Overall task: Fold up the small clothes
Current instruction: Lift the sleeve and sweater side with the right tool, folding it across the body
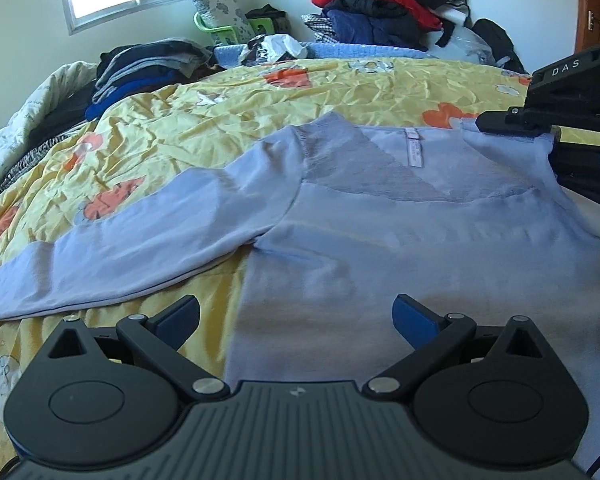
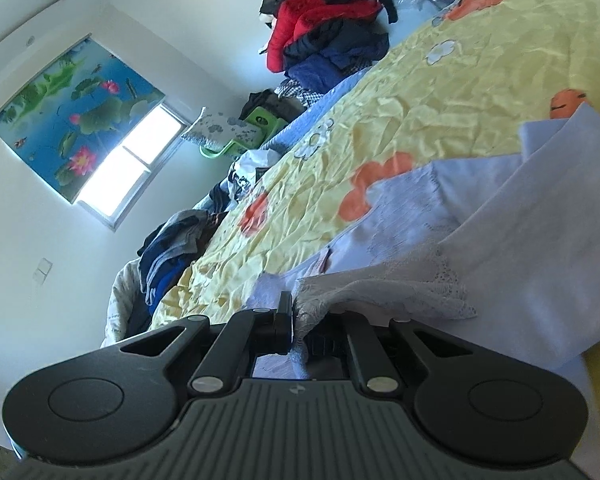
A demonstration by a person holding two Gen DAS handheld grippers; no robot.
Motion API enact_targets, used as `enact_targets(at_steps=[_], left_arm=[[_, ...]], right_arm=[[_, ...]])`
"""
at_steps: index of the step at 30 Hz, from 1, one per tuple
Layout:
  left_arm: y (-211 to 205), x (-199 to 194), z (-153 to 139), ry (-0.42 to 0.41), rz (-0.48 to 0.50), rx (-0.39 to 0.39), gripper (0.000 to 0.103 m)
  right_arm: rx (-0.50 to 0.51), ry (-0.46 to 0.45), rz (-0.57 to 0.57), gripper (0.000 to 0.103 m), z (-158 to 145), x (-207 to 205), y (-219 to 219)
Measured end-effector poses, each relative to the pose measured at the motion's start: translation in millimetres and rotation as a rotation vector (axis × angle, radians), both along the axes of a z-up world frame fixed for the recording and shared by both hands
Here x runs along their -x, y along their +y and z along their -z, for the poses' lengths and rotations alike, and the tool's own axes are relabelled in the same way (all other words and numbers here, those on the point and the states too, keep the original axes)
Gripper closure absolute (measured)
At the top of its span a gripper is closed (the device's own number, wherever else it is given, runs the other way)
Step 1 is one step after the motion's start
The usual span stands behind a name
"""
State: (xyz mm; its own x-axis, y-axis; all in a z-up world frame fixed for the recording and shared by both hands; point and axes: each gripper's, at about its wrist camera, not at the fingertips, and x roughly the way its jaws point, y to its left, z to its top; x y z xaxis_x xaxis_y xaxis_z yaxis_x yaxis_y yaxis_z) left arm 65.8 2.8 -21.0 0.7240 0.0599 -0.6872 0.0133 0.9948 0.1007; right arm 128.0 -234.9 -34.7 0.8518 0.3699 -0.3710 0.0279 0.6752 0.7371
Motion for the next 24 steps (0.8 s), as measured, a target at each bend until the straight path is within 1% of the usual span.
enact_targets(at_steps=[5,12,19,24], left_arm=[[17.4,0.8,-2.8,-0.010,-0.041,0.007,0.000],[43.4,2.2,-5.5,-0.013,-0.094,0.022,0.000],[55.1,2.4,-6.2,-0.014,-0.120,0.028,0.000],[63.6,3.4,-7.8,-0.015,-0.140,0.034,0.000]], right_arm=[[-0.010,-0.003,-0.019,0.093,-5.0,-8.7,18.9],[0.027,-0.019,-0.060,0.092,-11.7,-24.1,55.1],[0.047,-0.006,-0.055,0.092,-6.9,-28.7,65.3],[0.079,-0.017,-0.058,0.092,-9.1,-38.1,77.4]])
